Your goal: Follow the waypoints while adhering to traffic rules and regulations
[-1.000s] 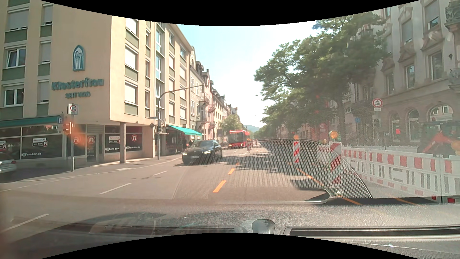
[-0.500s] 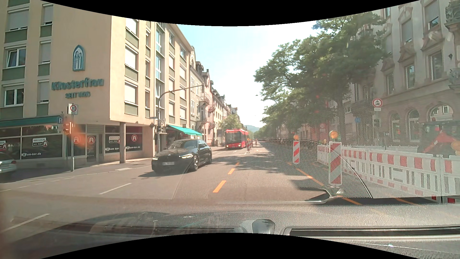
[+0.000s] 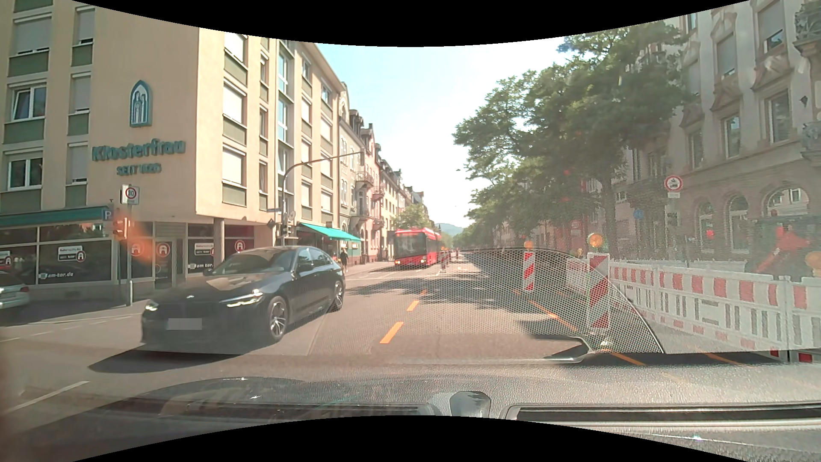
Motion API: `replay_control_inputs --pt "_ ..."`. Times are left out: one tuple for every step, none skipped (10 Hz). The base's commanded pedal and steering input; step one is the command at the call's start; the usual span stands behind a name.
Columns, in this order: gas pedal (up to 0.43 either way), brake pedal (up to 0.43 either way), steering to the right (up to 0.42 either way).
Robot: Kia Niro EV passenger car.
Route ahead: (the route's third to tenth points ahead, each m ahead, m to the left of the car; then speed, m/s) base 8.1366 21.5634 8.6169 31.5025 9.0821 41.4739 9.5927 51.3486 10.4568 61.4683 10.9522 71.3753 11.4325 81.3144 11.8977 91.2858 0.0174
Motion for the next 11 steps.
replay_control_inputs --pt "0.000 0.134 -0.001" --pt "0.000 0.140 -0.001" --pt "0.000 0.134 -0.001" --pt "0.000 0.140 -0.001" --pt "0.000 0.134 -0.001" --pt "0.000 0.140 -0.001" --pt "0.000 0.140 -0.001" --pt "0.000 0.140 -0.001" --pt "0.000 0.140 -0.001" --pt "0.000 0.140 -0.001" --pt "0.000 0.140 -0.001"
